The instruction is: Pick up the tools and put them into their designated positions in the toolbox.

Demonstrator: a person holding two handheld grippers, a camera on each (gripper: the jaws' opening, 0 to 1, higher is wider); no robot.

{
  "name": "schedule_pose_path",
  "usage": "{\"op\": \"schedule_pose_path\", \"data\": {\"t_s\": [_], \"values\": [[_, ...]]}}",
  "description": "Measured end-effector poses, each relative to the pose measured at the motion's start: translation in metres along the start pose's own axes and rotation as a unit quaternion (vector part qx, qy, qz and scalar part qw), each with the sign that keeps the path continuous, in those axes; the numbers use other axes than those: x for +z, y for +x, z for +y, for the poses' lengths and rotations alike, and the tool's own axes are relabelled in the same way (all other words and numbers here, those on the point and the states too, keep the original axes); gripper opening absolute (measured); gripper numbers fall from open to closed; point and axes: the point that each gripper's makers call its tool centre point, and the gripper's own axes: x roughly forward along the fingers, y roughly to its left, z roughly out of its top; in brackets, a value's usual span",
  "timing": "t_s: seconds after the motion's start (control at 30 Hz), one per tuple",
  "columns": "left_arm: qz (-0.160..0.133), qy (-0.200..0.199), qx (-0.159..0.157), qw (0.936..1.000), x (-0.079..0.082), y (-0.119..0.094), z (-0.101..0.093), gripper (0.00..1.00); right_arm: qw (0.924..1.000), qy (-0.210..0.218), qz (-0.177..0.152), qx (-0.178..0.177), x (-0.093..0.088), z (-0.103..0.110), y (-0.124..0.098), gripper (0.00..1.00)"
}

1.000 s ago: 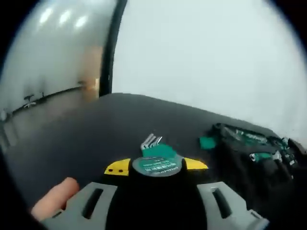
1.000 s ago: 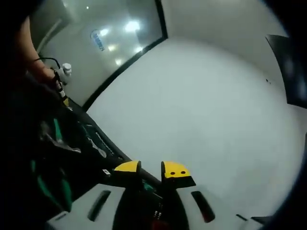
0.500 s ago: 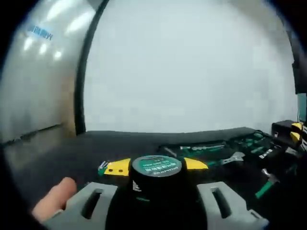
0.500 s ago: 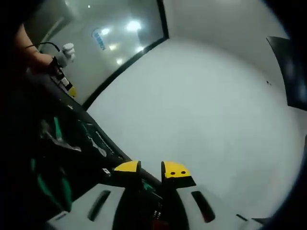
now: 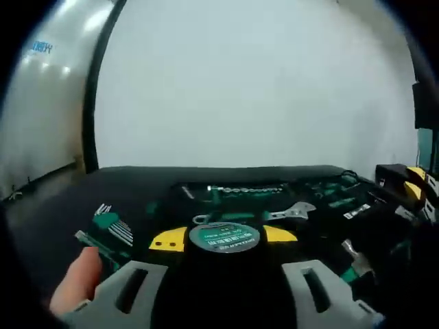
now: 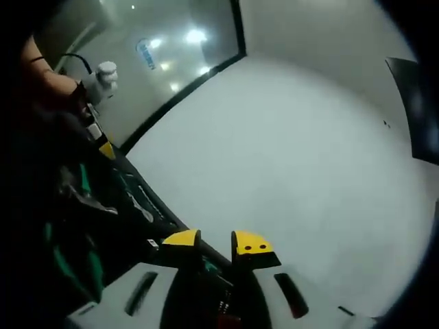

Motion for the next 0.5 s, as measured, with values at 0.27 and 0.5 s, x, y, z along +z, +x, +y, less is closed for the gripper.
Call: {"op": "schedule_pose_path", "data": {"t_s": [0.27, 0.5], "values": [[0.024, 0.039, -0.06, 0.9971, -0.006, 0.002, -0.071, 0.33, 1.0, -0.005, 0.002, 0.003, -0.001, 0.003, 0.002, 0.16], [0.048, 0.045, -0.079, 0.9947, -0.022, 0.02, -0.098, 0.34, 1.0, -0.003, 0.002, 0.005, 0.001, 0.003, -0.001, 0.16]]}}
